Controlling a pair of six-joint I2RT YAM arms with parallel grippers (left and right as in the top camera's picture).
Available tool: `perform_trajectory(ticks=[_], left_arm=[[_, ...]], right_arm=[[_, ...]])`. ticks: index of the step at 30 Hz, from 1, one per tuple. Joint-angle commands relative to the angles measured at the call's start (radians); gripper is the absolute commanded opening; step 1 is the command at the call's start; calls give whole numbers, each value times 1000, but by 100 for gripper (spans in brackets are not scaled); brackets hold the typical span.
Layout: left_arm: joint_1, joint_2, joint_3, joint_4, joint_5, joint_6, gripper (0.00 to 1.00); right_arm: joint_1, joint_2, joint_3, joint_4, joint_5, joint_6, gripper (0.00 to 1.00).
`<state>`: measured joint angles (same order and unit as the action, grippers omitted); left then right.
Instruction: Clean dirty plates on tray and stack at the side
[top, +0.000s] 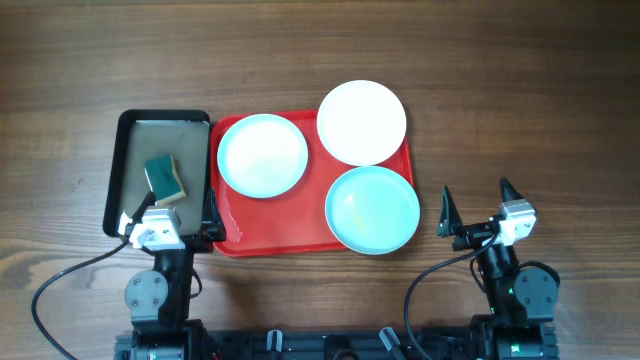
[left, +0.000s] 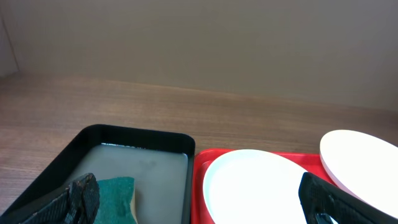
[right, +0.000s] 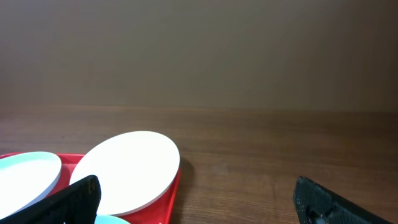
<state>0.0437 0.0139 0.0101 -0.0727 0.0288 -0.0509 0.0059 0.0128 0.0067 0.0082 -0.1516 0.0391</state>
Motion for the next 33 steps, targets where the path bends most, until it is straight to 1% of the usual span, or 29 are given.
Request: perform_trajectory(ticks=[1,12,14,15,17,19,21,22,24,25,27,29,31,33], left_arm=[[-7,-6,-4,-3,15,-14,100],[-7,-6,-4,-3,15,-14,100],[-7,-6,-4,-3,16,-14,100],[-7,-6,-4,-3,15,-14,100],[-7,-6,-4,-3,16,-14,100],[-7,-6,-4,-3,16,-14,100],[-7,-6,-4,-3,11,-13,100],[-7,-6,-4,2,18,-14,100],[-7,-6,-4,6,58,-14,100],[-7,-6,-4,11,80,-19,100],[-7,-6,0,36,84,-67,100],[-7,-5,51,36,105,-70,100],[-7,24,149,-33,105,-69,100],[-6,120,331,-216,115,-61,100]], right_arm=[[5,-8,-1,2,18,-13,100],[5,-8,-1,3,19,-15,100],[5,-8,-1,7,86,-132,100],[5,-8,-1,4,85,-160,100],[5,-8,-1,-6,86,-173,100],[5,-7,-1,-5,110,-230,100],[5,-7,-1,6,99,-230,100],[5,-7,-1,22,98,-225,100],[5,-7,-1,97,8,-169,100],[5,-6,-1,141,-46,-99,100],[5,5,23,157,-58,30,100],[5,68,101,157,-114,73,100],[5,166,220,156,-196,81,100],[5,362,430,130,-300,95,100]])
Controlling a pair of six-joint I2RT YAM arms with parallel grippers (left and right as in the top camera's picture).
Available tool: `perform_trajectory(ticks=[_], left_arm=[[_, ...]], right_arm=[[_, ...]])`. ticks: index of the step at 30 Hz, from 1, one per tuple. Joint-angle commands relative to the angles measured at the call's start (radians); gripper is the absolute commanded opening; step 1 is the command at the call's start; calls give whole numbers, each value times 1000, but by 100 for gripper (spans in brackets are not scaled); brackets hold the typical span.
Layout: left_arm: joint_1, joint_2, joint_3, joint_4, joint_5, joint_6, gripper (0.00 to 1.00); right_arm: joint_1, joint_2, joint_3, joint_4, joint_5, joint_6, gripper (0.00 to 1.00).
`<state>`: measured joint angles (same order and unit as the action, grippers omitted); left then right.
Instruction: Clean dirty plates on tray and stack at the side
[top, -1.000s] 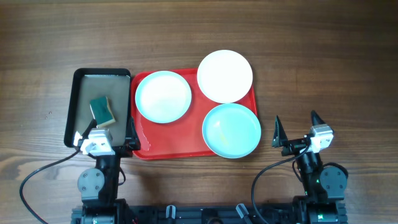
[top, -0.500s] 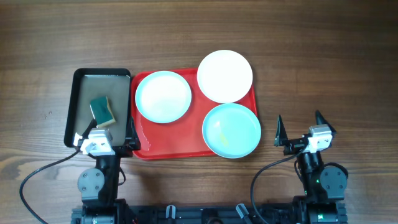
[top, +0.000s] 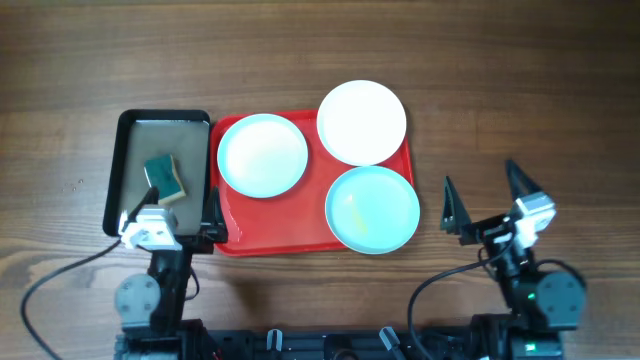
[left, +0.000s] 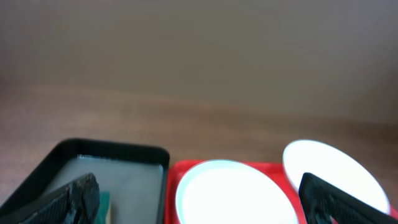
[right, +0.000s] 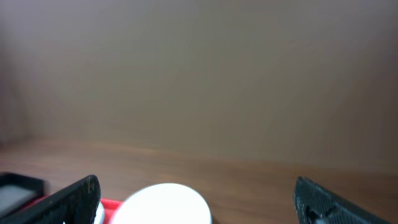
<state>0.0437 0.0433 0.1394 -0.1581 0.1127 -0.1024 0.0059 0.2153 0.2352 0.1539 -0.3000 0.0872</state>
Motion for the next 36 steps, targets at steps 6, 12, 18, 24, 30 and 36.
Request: perform_trajectory(ticks=[6,12,18,24,30,36], left_arm=[[-6,523,756,-589,29,20,100],[-6,1043,1224,-1034,101,16,100],[-6,1327,1307,-1073,209,16,100],[-6,1477,1306,-1065,132,11,100],[51,1513,1306,-1030,-232,-340,100],[111,1521,1299,-971,-249,-314,100]], right_arm=[[5,699,754,-407,-370,47,100],[5,1119,1099,-668,-706,52,100],[53,1288,1099,-637,-730,77,100],[433,1402,1176,-743,-60,214,88],[603,1755,1434,-924,204,269,61],[607,1924,1454,-831,232,275,35]])
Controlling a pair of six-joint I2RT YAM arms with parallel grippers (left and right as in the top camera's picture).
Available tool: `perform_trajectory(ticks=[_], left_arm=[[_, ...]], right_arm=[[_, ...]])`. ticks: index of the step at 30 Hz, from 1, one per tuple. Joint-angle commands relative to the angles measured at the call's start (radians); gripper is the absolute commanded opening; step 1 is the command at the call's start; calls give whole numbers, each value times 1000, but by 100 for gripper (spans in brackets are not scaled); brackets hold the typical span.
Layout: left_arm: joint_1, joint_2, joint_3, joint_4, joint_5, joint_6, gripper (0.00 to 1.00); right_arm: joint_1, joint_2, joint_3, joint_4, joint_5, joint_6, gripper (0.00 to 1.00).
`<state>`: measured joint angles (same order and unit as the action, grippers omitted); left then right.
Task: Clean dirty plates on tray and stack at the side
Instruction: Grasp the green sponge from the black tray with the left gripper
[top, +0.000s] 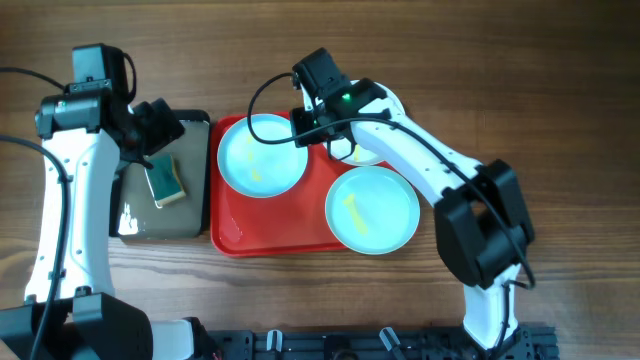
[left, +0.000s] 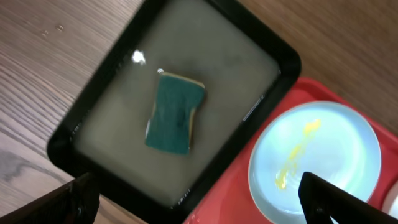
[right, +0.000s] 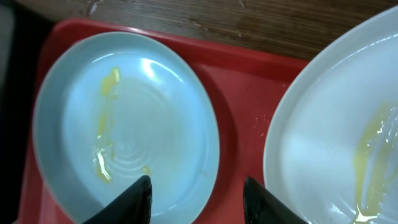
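Three plates lie on the red tray (top: 268, 228): a pale blue plate (top: 255, 160) at the left with yellow smears, a pale blue plate (top: 372, 208) at the front right with a yellow streak, and a white plate (top: 372, 152) at the back, mostly hidden under my right arm. My right gripper (top: 312, 125) is open above the left plate's (right: 124, 124) right rim, one finger over the plate, the other over the red gap beside the white plate (right: 336, 124). A green sponge (left: 175, 113) lies in the black tray (left: 273, 50). My left gripper (top: 160, 125) hangs open above it.
The black tray (top: 150, 228) holds cloudy water and sits against the red tray's left side. Bare wooden table (top: 560, 100) lies to the right of the red tray and behind both trays. Cables trail from both arms.
Both arms have left the table's front edge. My left gripper is now high over the black tray and sponge. My right gripper has reached across to the left blue plate's right rim.
At first both grippers sat open and low at the front edge, looking across the trays. Then both wrist views pointed a little higher, the arms still at the front. Now both arms are stretched out over the trays. The plates and the sponge have not moved.
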<state>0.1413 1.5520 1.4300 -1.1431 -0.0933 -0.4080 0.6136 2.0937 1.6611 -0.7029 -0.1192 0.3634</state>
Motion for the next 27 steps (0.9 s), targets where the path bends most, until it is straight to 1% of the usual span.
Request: perform_trajectory(ticks=[1,6,11,14,17,20,22,24,25,27], left_arm=[[17,16,8,14,-43,-8,100],[61,20,8,26,-43,-16,99],[88,22,7,26,-43,-16,100],[88,52,7,30,-43,-16,100],[88,94,7,29,-43,-16,100],[88,126,7,29,-43,-16,100],[91,146,7,29,-43,-16,100],[92,167,-1,30,-42,-16,100],[92,180,-7,31,-30,-16,100],[91,209,-21,38,23,-16,91]], right_arm=[[-1,58,27,37,62,-2,33],[0,105,27,84,63,-31,32],[6,140,27,88,37,-14,31],[19,142,12,81,37,35,26],[34,142,8,33,37,115,11],[63,142,8,-15,37,137,9],[78,142,6,-24,37,142,10],[81,142,-11,-21,51,177,9],[81,142,-16,-19,51,190,9],[80,142,-18,-12,51,198,9]])
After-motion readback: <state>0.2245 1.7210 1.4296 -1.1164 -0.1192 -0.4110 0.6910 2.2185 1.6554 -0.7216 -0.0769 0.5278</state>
